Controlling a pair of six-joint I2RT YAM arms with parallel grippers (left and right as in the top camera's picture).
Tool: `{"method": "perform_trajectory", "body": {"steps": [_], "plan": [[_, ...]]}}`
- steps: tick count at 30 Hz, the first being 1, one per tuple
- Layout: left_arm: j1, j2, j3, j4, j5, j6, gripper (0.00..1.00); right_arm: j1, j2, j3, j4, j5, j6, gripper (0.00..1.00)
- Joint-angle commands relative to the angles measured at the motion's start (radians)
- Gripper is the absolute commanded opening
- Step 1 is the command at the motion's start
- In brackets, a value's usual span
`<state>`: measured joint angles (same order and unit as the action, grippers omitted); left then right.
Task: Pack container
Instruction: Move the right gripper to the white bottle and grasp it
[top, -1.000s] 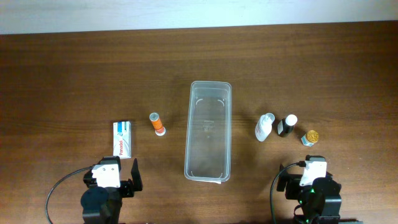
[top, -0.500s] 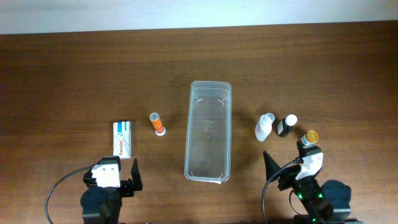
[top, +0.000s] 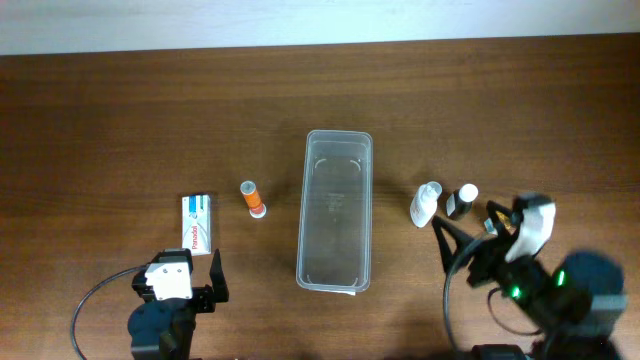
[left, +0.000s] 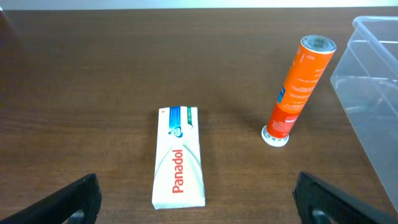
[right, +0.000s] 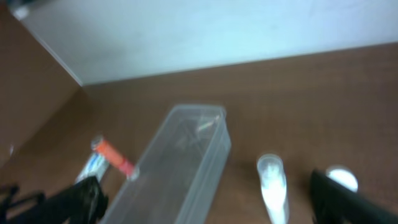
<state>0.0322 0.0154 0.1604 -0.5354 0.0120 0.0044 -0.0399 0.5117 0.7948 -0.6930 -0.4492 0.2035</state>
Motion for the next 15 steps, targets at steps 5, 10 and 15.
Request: {"method": "perform_trajectory", "body": {"steps": [5,10,15], "plan": [[0.002,-0.01,-0.005,0.0,0.011,0.011,1.0,-0.006,0.47,0.449,-0.326,0.003,-0.095,0.98],[0.002,-0.01,-0.005,0.0,0.011,0.011,0.99,-0.005,0.674,0.531,-0.389,-0.005,-0.096,0.98],[0.002,-0.01,-0.005,0.0,0.011,0.012,1.0,0.031,0.836,0.531,-0.451,0.149,-0.021,0.98]]}}
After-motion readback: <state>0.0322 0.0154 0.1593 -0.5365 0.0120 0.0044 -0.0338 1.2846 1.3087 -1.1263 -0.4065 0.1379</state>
